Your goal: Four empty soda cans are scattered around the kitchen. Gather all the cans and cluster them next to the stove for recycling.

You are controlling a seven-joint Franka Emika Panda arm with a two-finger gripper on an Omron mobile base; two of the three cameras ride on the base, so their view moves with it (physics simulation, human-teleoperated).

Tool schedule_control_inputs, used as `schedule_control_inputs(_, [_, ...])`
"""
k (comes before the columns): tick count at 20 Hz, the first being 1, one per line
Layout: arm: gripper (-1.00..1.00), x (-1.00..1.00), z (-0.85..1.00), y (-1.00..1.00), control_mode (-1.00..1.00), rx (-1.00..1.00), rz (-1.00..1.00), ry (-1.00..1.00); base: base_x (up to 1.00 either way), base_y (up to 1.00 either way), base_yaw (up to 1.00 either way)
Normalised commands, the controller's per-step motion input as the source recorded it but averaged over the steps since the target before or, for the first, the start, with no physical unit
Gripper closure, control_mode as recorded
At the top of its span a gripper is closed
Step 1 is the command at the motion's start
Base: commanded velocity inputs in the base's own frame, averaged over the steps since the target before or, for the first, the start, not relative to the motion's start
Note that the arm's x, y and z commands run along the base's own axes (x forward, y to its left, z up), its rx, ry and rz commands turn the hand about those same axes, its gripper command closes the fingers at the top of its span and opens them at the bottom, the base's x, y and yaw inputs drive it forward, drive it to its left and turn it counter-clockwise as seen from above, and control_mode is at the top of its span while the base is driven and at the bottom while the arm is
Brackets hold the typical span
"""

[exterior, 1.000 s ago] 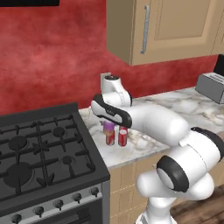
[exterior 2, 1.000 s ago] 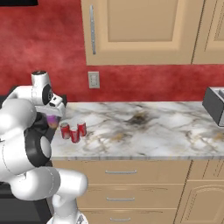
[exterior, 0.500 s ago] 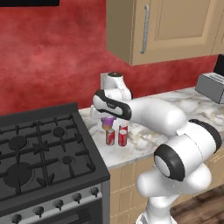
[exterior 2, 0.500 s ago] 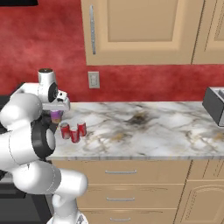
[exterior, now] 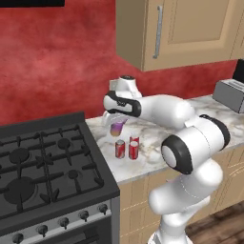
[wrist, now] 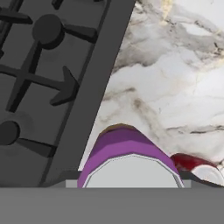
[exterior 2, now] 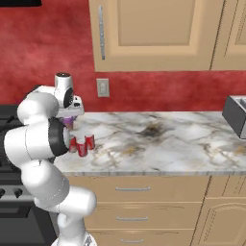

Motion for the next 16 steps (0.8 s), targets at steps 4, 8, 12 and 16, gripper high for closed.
schedule_control_inputs(4, [1.0, 0.44, -0.12, 0.0, -1.0, -0.03, 0.16, 0.11, 0.0, 0.0, 0.0])
schedule_control_inputs(8, [1.0, 0.43, -0.19, 0.0, -1.0, -0.07, 0.11, 0.08, 0.0, 0.0, 0.0])
schedule_control_inputs(12, [1.0, 0.44, -0.23, 0.0, -1.0, -0.1, 0.09, 0.11, 0.0, 0.0, 0.0])
schedule_control_inputs(16, [1.0, 0.4, -0.2, 0.0, -1.0, -0.09, 0.08, 0.02, 0.0, 0.0, 0.0])
